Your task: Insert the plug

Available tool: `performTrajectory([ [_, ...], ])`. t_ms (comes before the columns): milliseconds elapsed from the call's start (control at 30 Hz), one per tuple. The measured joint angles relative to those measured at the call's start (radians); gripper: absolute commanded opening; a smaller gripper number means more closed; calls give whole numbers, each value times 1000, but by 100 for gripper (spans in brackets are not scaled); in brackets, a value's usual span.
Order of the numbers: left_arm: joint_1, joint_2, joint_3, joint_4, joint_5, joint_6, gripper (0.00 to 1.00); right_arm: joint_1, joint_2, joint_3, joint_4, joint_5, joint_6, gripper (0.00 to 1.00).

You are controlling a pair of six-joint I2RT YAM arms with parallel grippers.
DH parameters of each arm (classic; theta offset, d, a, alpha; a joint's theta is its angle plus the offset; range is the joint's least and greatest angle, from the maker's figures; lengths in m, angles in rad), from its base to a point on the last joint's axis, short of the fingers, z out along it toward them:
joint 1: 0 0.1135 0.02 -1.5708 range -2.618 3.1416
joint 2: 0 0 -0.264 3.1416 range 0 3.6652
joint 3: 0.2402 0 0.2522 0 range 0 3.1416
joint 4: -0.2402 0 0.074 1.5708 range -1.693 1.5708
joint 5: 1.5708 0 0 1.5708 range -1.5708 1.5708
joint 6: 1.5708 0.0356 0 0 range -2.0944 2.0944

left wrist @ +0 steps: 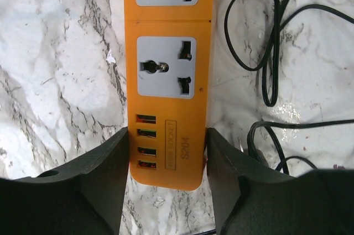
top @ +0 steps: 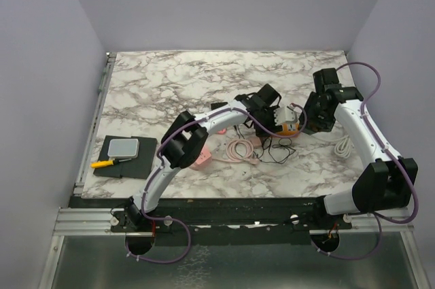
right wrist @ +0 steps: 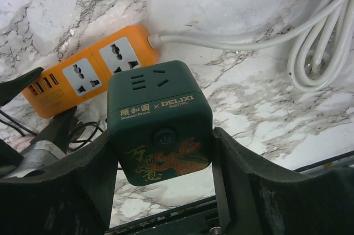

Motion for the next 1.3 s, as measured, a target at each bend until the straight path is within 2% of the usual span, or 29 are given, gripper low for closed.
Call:
performTrajectory([
  [100,-24,-27,-58,61,-79,-47,31,0,3,5,0,1,-13,1],
  [233,-51,-77,-154,129,-136,-78,50,0,5,10,0,3,-21,1],
  [333,-63,-121,-225,155,-153,-101,59,0,5,10,0,5,-32,1],
  [367,-64,-129,-237,158,-154,-105,68,0,5,10,1,5,-36,1],
  [400,-67,-141,-255,163,-158,-109,89,0,5,10,1,5,-42,1],
  [433,-69,-153,-273,163,-160,-116,98,0,5,10,2,5,-45,1],
  [733,-70,-191,-304,142,-187,-135,99,22,-12,2,8,-1,-101,1],
  [967,-30,-322,-302,138,-186,-169,99,77,-10,7,-14,-1,-117,1],
  [1167,64,-471,-270,142,-202,-256,99,130,42,59,-76,0,-122,1],
  [1300,190,-531,-268,150,-165,-317,99,156,92,101,-103,-2,-132,1],
])
